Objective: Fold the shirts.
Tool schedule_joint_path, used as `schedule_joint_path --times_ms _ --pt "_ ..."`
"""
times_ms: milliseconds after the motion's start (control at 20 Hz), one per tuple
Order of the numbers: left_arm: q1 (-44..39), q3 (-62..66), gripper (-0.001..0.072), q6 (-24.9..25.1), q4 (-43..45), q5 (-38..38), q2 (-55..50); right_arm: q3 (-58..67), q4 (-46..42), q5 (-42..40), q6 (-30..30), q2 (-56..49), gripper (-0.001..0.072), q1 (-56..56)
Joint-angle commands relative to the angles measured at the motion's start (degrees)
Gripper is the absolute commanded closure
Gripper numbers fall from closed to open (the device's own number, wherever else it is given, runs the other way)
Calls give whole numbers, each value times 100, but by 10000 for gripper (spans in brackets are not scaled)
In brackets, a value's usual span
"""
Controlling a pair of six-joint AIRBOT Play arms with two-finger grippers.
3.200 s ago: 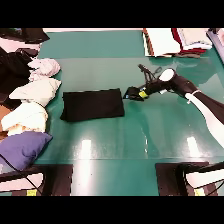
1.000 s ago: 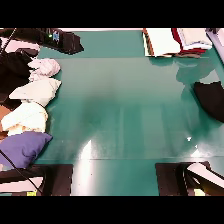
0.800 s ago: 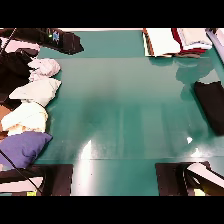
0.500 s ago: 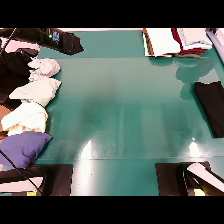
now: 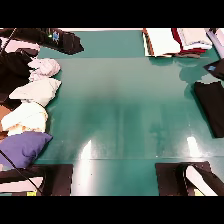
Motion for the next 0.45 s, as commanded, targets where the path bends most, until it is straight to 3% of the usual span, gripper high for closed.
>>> schedule_joint_path --times_ms 0,400 --pt "0 0 682 0 -2 20 2 7 76 -59 -114 76 693 1134" --pt "0 0 681 0 -2 20 2 7 83 -9 -144 74 694 1626"
